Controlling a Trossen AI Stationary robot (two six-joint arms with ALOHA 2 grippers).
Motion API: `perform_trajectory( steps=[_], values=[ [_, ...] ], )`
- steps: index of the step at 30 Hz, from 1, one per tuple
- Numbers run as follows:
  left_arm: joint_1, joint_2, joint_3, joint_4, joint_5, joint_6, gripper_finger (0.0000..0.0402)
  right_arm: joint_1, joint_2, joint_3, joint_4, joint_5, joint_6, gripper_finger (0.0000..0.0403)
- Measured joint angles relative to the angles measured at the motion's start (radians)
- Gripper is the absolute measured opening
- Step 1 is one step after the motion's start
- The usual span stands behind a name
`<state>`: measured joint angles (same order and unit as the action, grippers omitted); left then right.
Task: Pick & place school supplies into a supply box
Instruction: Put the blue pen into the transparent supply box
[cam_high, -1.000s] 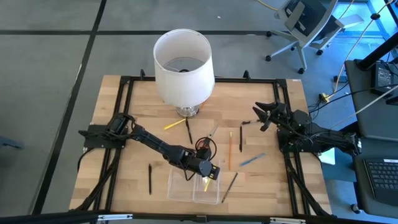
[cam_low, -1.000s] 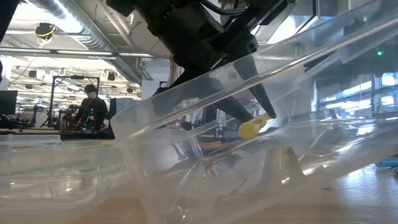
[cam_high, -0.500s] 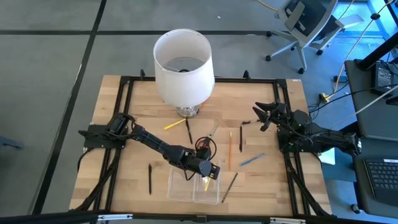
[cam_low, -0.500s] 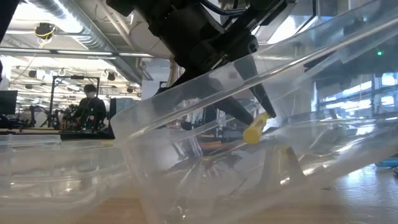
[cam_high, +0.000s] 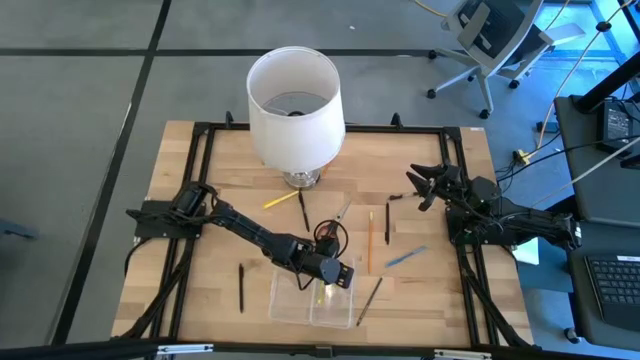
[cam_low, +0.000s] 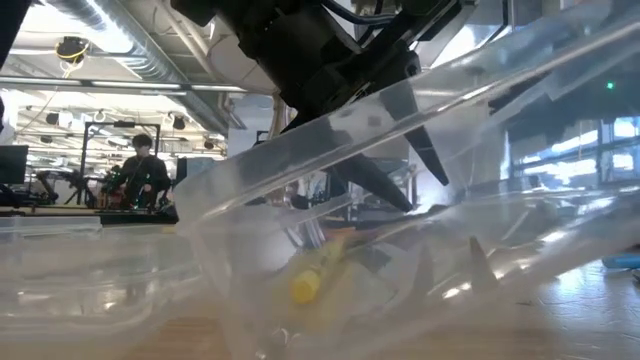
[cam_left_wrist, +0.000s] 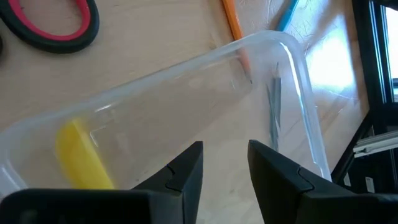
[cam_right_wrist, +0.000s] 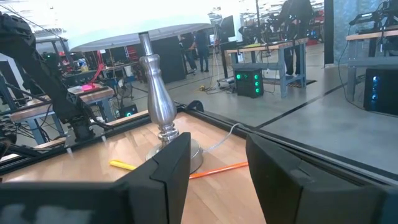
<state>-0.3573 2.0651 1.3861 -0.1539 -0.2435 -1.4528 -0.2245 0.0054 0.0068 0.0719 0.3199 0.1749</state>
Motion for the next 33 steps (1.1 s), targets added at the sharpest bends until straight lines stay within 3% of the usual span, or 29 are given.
perform_trajectory(
  steps=[14, 23, 27, 30, 33],
  values=[
    [0.0, -0.001, 0.0, 0.0, 0.01, 0.004, 0.0128, 0.0, 0.0, 0.0, 0.0, 0.0, 0.0, 0.0159],
    [0.008, -0.035, -0.001, 0.01, 0.069, 0.104, 0.0128, 0.0, 0.0, 0.0, 0.0, 0.0, 0.002, 0.0159],
    [0.022, -0.041, 0.0, 0.022, 0.151, 0.199, 0.0128, 0.0, 0.0, 0.0, 0.0, -0.008, 0.031, 0.0159],
    [0.031, -0.042, -0.001, 0.025, 0.225, 0.225, 0.0127, 0.0, 0.0, 0.0, 0.0, -0.043, 0.055, 0.0159],
    [0.032, -0.06, -0.003, 0.015, 0.202, 0.301, 0.0128, 0.0, 0.0, 0.0, 0.003, -0.131, -0.006, 0.0159]
  ],
)
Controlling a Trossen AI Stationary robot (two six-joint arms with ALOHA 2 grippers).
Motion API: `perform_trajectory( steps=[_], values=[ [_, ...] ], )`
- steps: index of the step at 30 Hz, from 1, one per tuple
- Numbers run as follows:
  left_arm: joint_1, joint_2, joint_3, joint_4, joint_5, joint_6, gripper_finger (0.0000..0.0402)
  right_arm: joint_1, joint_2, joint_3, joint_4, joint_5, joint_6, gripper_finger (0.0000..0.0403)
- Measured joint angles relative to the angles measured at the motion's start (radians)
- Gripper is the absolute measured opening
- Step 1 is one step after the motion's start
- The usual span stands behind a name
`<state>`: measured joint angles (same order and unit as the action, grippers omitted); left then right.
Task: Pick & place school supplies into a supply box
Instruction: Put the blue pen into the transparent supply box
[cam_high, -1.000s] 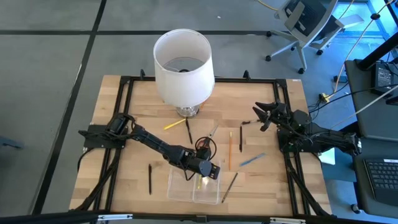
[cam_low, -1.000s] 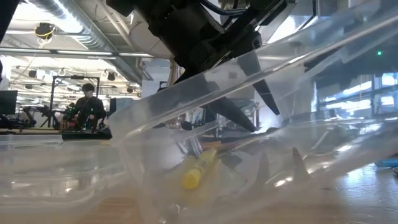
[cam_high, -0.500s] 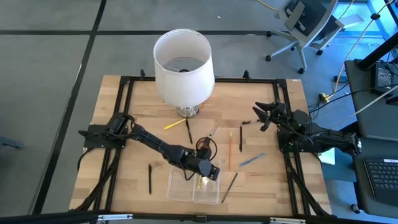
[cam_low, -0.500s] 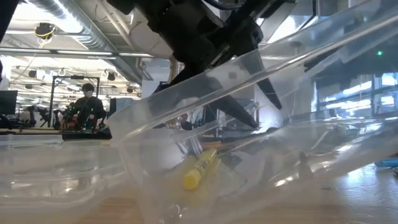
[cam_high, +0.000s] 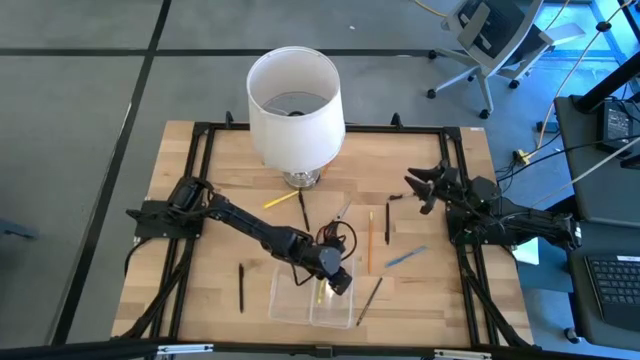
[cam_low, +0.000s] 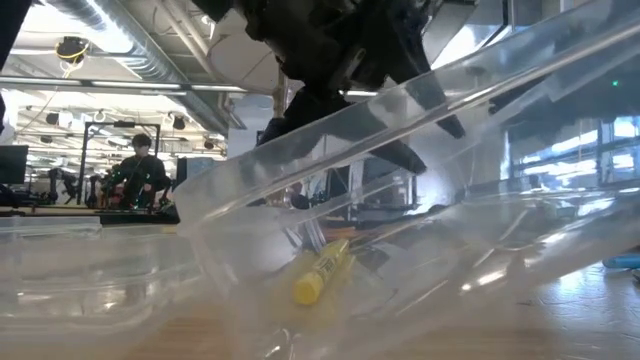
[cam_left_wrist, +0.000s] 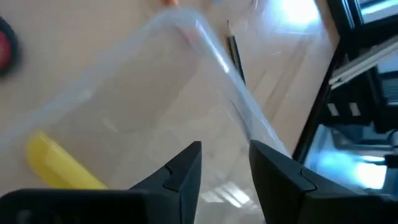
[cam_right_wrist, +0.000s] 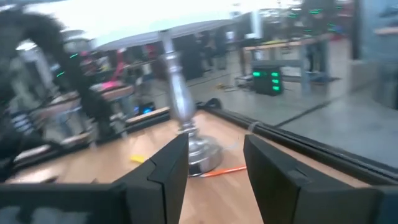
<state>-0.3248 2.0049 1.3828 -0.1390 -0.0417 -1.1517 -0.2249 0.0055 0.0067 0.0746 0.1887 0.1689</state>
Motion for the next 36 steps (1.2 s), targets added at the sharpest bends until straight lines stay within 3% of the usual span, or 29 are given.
perform_trajectory(
  steps=[6, 13, 19, 25, 30, 36],
  values=[
    [0.002, -0.13, -0.003, 0.001, -0.022, 0.168, 0.0128, 0.0, 0.0, 0.0, 0.005, -0.085, -0.073, 0.0159],
    [-0.018, -0.33, -0.003, -0.009, -0.081, 0.598, 0.0127, 0.0, 0.0, 0.0, 0.019, -0.087, -0.078, 0.0159],
    [-0.019, -0.479, -0.026, -0.068, -0.11, 0.792, 0.0127, 0.0, 0.003, 0.012, 0.05, -0.216, -0.175, 0.0159],
    [-0.023, -0.73, -0.3, 0.018, -0.262, 0.773, 0.0127, 0.0, 0.087, 0.122, -0.051, -0.217, -0.213, 0.0159],
    [-0.028, -0.931, -0.637, 0.377, -0.28, 0.786, 0.0127, 0.001, 0.256, 0.256, -0.083, -0.217, -0.255, 0.0159],
    [-0.028, -1.056, -0.959, 0.775, -0.28, 0.797, 0.0127, 0.047, 0.542, 0.506, -0.248, -0.217, -0.335, 0.0159]
  ],
)
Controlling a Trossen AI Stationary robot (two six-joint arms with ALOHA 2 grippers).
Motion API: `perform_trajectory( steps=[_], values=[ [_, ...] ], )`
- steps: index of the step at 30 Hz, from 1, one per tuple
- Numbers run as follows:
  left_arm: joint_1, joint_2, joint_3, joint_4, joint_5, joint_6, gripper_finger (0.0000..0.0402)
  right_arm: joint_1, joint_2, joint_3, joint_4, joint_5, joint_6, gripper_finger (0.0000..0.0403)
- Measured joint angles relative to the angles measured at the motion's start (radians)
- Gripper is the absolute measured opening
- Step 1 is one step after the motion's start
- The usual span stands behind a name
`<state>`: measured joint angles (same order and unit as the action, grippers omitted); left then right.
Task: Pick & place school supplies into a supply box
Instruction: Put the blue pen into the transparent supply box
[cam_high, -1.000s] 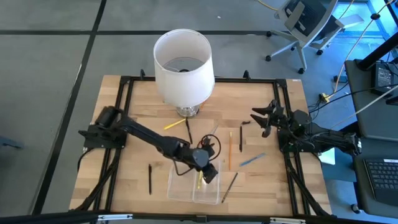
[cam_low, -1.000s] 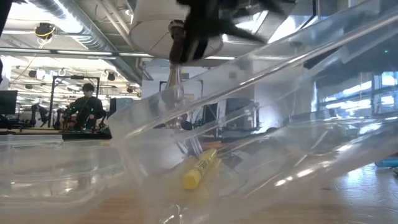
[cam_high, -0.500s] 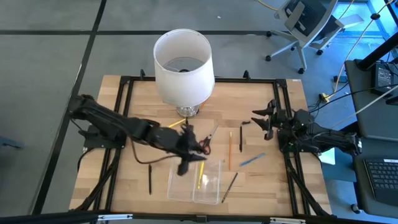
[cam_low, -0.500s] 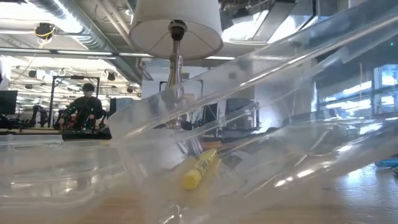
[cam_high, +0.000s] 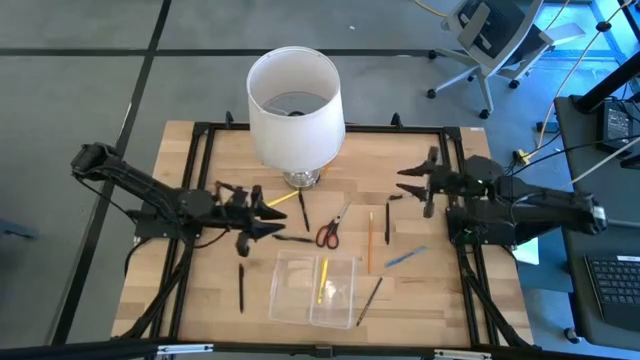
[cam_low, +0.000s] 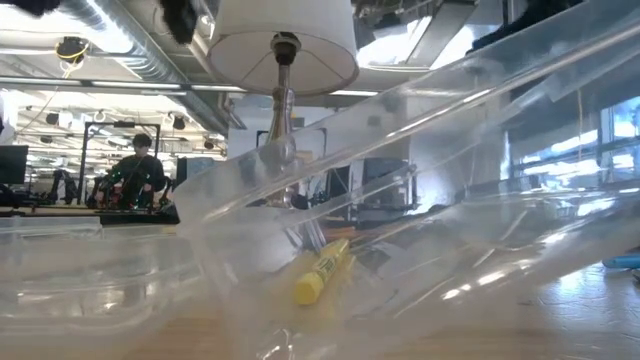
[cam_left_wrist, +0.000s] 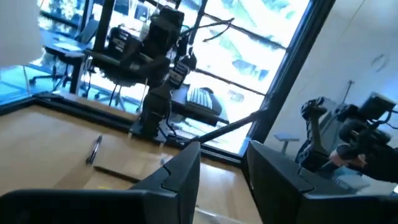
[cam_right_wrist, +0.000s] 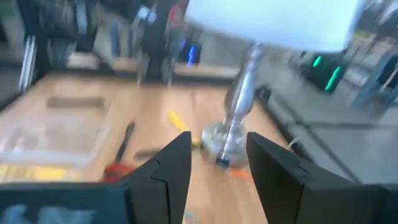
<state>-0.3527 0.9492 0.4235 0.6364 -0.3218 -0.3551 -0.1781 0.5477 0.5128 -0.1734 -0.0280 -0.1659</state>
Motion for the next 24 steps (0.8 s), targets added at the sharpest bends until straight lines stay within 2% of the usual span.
perform_trajectory(
  steps=[5, 12, 18, 24],
  values=[
    [0.001, -0.042, -0.158, 0.13, -0.001, -0.054, 0.0127, 0.082, 0.233, 0.222, -0.237, 0.0, -0.001, 0.0159],
    [0.001, -0.045, -0.246, 0.132, -0.066, -0.104, 0.0128, 0.248, 0.494, 0.448, -0.585, 0.032, 0.017, 0.0159],
    [0.001, -0.045, -0.269, 0.129, -0.092, -0.105, 0.0128, 0.408, 0.683, 0.549, -0.827, 0.034, 0.124, 0.0159],
    [0.001, -0.045, -0.27, 0.123, -0.092, -0.103, 0.0128, 0.547, 0.825, 0.557, -0.96, 0.034, 0.25, 0.0159]
  ],
)
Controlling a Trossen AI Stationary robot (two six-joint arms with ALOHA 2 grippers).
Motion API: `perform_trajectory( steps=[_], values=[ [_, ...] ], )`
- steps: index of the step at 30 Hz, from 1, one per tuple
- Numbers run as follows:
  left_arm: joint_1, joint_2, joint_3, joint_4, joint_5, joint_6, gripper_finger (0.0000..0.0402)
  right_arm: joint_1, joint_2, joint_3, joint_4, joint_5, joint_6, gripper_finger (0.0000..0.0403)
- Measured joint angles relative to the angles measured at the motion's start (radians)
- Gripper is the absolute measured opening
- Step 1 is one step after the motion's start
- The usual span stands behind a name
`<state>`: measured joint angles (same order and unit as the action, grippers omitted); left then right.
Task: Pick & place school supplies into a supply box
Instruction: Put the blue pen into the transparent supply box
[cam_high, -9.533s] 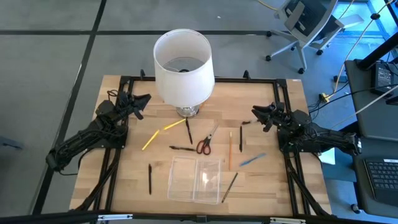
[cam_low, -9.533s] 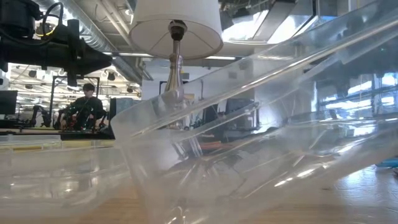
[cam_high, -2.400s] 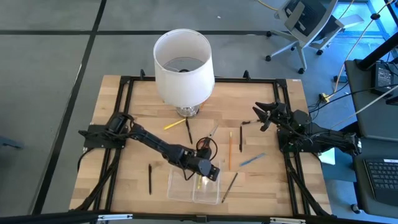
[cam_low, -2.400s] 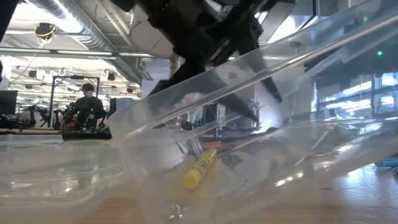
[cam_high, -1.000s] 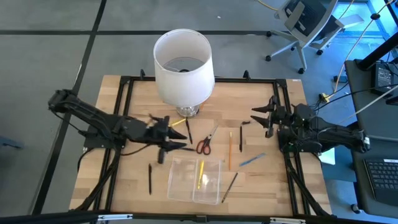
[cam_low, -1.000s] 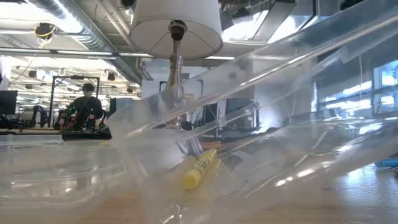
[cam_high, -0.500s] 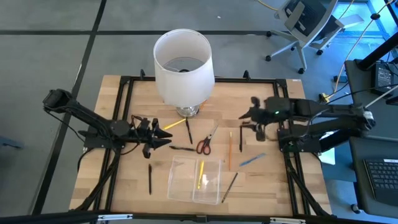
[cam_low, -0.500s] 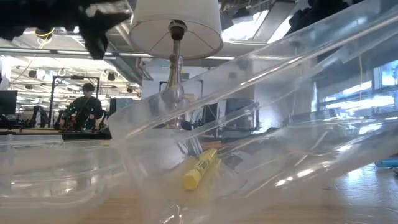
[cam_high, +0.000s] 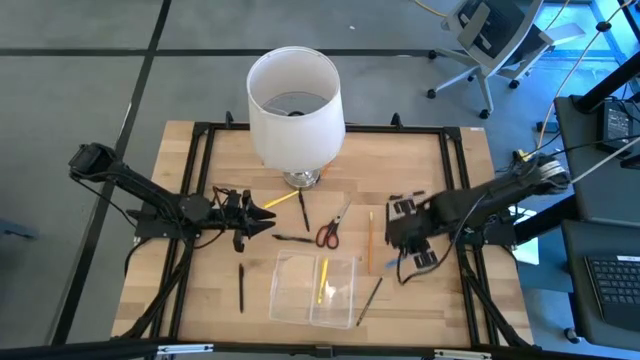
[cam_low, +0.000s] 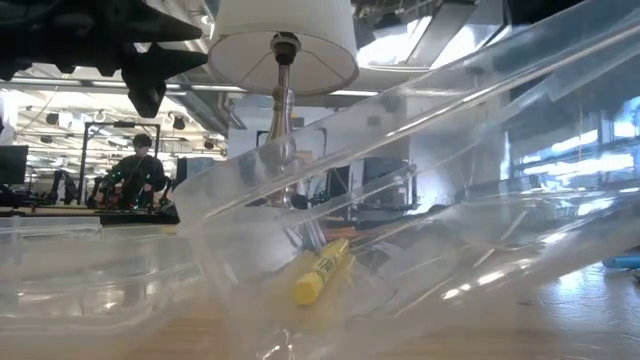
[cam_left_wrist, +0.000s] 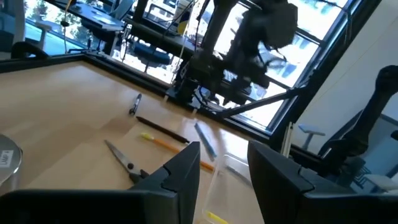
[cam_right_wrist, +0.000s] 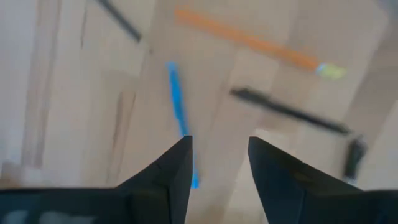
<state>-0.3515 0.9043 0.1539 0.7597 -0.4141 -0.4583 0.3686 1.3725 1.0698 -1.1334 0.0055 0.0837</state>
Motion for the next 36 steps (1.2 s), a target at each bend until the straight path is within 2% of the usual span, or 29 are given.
perform_trajectory(
  steps=[7, 20, 31, 36],
  values=[
    [0.0, 0.0, 0.0, 0.0, 0.0, 0.0, 0.0127, 0.079, 0.131, 0.0, 0.073, 0.001, 0.016, 0.0159],
    [0.0, 0.0, 0.0, -0.001, 0.013, 0.0, 0.0128, 0.102, 0.343, -0.002, 0.163, 0.002, -0.042, 0.0159],
    [0.0, 0.0, 0.0, -0.002, 0.015, 0.0, 0.0128, 0.102, 0.37, -0.125, 0.337, 0.002, -0.035, 0.0157],
    [0.0, 0.0, 0.0, -0.007, 0.015, 0.0, 0.0128, 0.102, 0.368, -0.154, 0.364, 0.002, -0.037, 0.0128]
  ],
)
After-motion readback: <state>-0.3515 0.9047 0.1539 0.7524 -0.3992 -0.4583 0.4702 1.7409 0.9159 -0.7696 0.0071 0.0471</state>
